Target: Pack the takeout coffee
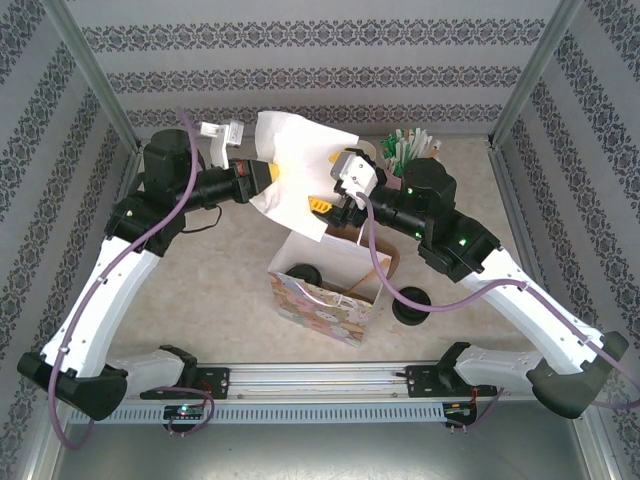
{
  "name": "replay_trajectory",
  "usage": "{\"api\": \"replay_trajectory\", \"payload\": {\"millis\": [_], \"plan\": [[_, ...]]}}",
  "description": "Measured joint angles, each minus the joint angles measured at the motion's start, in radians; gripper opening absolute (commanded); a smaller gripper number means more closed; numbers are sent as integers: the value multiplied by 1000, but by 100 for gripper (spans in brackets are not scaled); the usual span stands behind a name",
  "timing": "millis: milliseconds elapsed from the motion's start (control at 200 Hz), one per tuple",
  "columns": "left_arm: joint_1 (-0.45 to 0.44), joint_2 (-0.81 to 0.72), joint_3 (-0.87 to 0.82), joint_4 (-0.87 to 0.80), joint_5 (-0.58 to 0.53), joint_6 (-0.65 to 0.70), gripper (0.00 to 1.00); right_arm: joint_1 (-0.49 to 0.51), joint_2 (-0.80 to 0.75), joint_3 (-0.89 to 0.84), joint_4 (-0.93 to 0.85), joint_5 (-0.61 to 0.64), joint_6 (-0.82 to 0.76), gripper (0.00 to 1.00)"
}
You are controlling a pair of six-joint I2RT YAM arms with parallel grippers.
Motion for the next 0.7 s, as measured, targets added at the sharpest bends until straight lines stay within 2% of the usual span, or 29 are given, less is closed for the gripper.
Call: {"api": "replay_trajectory", "payload": {"millis": [240,545,699], "plan": [[-84,-39,-69,98,80,-59,0,0,-24,-40,16,0,-36,90],[-169,-34,-92,171,101,-103,0,11,-64,-96,61,-40,-40,91],[-196,-19,-92,185,99,-105,0,31,-69,-104,76,-71,-51,88]]}}
